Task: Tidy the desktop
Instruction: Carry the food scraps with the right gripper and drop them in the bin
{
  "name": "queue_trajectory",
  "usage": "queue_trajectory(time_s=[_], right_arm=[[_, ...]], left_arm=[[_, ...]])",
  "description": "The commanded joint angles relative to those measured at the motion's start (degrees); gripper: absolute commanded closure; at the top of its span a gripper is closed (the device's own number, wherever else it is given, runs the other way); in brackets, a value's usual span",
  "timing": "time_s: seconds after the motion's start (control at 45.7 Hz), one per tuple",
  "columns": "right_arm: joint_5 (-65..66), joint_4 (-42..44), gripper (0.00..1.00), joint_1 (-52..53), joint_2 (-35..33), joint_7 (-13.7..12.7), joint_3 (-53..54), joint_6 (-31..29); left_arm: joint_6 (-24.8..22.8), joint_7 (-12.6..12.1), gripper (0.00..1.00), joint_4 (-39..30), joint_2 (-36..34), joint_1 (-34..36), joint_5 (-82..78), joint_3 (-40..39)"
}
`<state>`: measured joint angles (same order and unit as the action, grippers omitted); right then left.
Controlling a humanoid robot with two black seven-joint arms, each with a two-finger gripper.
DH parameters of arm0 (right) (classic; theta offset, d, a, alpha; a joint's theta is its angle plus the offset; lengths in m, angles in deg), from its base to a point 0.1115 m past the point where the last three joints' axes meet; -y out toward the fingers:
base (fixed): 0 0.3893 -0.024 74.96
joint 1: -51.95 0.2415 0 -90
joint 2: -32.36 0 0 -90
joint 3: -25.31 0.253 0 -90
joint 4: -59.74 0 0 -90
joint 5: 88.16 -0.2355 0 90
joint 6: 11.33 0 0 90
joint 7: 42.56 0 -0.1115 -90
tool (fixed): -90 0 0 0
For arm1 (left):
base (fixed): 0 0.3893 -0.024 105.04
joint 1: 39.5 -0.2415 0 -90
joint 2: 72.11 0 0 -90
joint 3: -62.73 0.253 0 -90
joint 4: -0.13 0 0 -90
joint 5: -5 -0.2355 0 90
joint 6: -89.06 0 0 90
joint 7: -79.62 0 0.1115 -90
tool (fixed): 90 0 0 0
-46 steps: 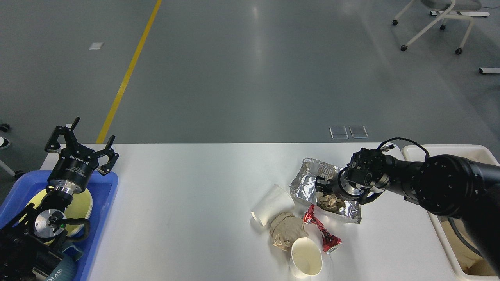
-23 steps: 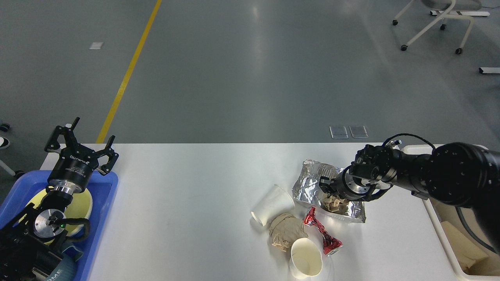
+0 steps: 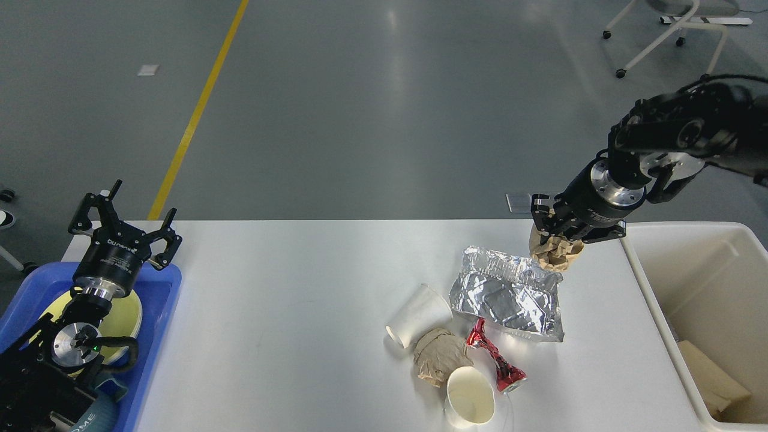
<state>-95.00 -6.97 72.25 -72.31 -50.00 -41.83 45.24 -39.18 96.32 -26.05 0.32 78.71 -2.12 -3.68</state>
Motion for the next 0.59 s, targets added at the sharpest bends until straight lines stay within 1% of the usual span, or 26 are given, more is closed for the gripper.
queue_trajectory(time_s=[0.0, 0.131, 0.241, 0.481, 0.569], right_arm=[[0.07, -9.82, 1.0, 12.63, -0.36, 0.05, -3.61, -3.66], [0.16, -20.46, 1.0, 23.01, -0.8, 0.14, -4.41, -4.01], [0.24, -26.01, 1.0, 27.06, -2.12, 0.05, -4.23, -3.49], [0.68, -26.02, 1.0, 26.45, -3.79, 0.05, -4.67, -1.47], [0.6, -24.87, 1.0, 25.14, -4.75, 0.05, -6.86, -0.24]], left_arm=[[0.0, 0.0, 0.04, 0.0, 0.0, 0.0, 0.0, -0.03], [0.0, 0.0, 0.04, 0.0, 0.0, 0.0, 0.0, 0.05], [0.0, 0.0, 0.04, 0.0, 0.0, 0.0, 0.0, -0.03], [0.0, 0.0, 0.04, 0.0, 0.0, 0.0, 0.0, 0.05], [0.0, 0.0, 0.04, 0.0, 0.0, 0.0, 0.0, 0.05]])
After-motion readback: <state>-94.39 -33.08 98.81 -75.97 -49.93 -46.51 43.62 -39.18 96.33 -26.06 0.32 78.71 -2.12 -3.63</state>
